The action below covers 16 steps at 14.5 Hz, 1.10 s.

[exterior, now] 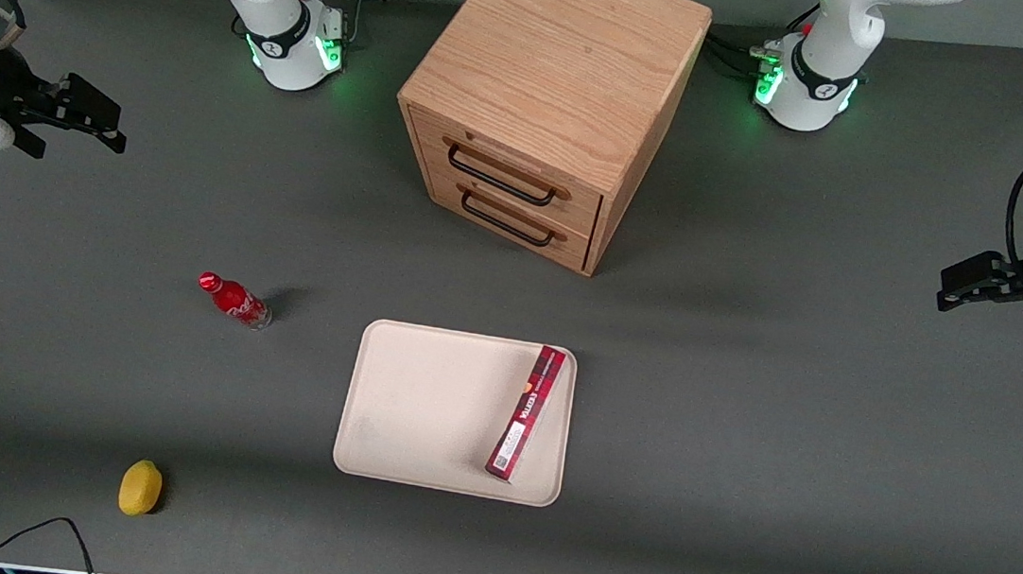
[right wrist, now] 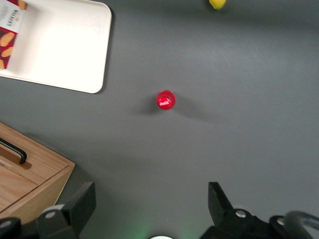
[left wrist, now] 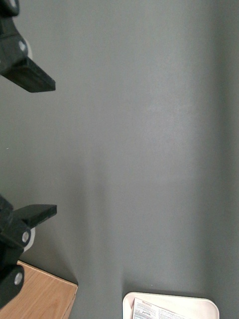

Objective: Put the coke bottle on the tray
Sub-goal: 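Move the open right gripper down toward the red Coca-Cola bottle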

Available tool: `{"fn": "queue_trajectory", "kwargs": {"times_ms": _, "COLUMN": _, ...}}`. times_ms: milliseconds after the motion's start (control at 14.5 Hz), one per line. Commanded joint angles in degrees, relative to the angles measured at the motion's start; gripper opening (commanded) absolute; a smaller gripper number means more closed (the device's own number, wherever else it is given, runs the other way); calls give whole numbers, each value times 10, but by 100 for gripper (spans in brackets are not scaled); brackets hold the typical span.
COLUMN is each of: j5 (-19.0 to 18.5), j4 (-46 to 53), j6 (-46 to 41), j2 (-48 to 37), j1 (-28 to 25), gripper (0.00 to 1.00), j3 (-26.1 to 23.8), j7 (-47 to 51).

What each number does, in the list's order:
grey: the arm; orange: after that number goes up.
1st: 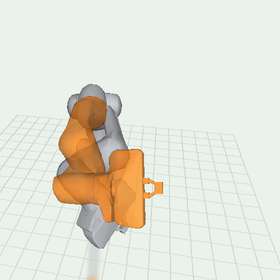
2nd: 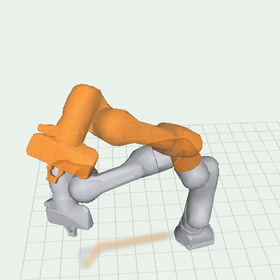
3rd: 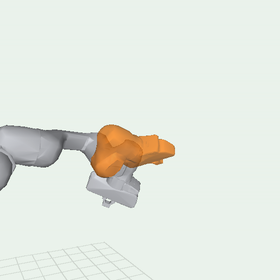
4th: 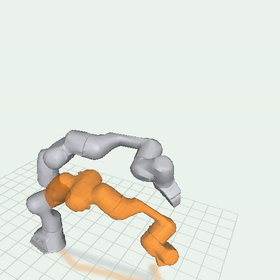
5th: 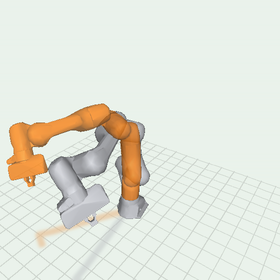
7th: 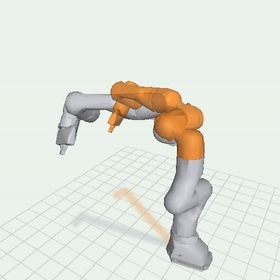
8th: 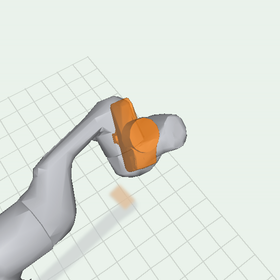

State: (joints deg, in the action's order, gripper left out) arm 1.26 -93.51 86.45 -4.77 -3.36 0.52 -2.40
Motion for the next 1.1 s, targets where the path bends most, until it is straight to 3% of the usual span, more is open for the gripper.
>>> {"fn": "queue_trajectory", "kwargs": {"times_ms": 0, "j5": -7, "j4": 32, "j6": -24, "j2": 17, "j1": 1, "gripper": 100, "j3": -4, "j7": 20}}
{"fn": "queue_trajectory", "kwargs": {"times_ms": 207, "j5": -4, "j4": 40, "j6": -26, "j2": 25, "j1": 1, "gripper": 100, "j3": -2, "j7": 20}}
{"fn": "queue_trajectory", "kwargs": {"times_ms": 414, "j5": -4, "j4": -30, "j6": 1, "j2": 27, "j1": 10, "gripper": 100, "j3": -2, "j7": 7}}
{"fn": "queue_trajectory", "kwargs": {"times_ms": 690, "j5": -5, "j4": -237, "j6": 213, "j2": -2, "j1": 11, "gripper": 100, "j3": -6, "j7": -7}}
{"fn": "queue_trajectory", "kwargs": {"times_ms": 1034, "j5": -8, "j4": -359, "j6": 425, "j2": 23, "j1": 11, "gripper": 98, "j3": -8, "j7": -26}}
